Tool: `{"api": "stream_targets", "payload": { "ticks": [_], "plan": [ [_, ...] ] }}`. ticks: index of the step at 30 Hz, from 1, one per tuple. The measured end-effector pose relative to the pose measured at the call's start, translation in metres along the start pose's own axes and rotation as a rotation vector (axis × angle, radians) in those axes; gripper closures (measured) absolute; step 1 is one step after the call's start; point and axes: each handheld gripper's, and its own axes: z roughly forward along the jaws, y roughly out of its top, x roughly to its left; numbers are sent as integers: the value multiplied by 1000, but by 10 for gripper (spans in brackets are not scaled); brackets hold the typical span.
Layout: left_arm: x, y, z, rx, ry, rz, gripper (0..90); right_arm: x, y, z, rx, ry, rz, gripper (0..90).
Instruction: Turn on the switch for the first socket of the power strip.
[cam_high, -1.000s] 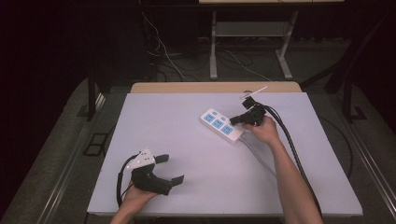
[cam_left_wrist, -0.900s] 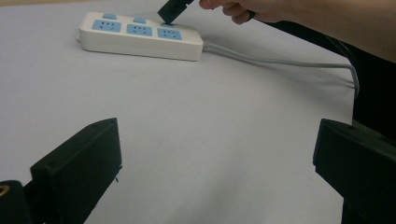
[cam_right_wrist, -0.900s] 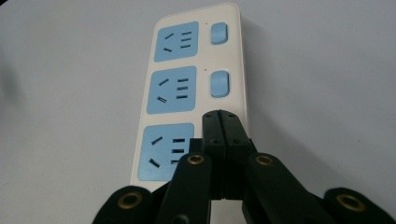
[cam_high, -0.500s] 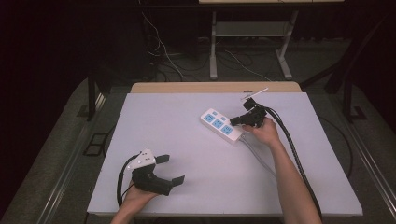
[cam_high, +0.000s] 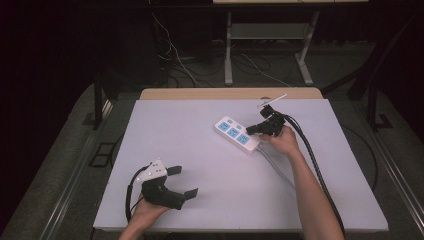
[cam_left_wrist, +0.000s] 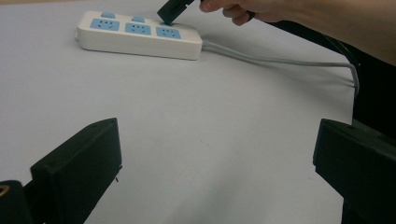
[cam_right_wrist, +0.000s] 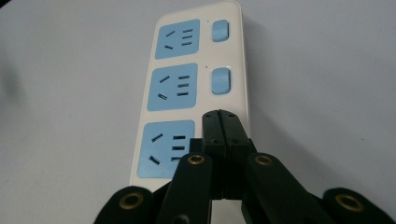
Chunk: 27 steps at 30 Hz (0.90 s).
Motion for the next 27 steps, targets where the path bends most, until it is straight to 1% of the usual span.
{"api": "stream_targets", "payload": {
  "ticks": [3, 5, 9, 11, 13, 15, 17, 20, 27],
  "plan": [
    [0, 0, 0, 0, 0, 1, 0, -4, -2, 0, -15, 23, 20, 900],
    [0, 0, 0, 0, -1, -2, 0, -4, -3, 0, -19, 27, 23, 900],
    [0, 0, 0, -2, -3, -3, 0, -1, -1, 0, -1, 0, 10, 900],
    [0, 0, 0, -4, -4, 0, 0, 0, -2, 1, -10, -2, 14, 900],
    [-1, 0, -1, -6, -4, -4, 0, -1, -4, 0, -23, 2, 28, 900],
    [-1, 0, -1, -6, -4, -3, 0, 1, -4, 1, -17, -14, 23, 900],
    [-1, 0, 0, -7, -5, -4, 0, 3, -3, 1, -15, -27, 6, 900],
    [-1, 0, -1, -9, -5, -4, 0, 2, -5, 1, -26, -17, 14, 900],
    [2, 0, -1, -5, -4, -7, 1, 2, -4, 1, -22, -19, -4, 900]
  ]
}}
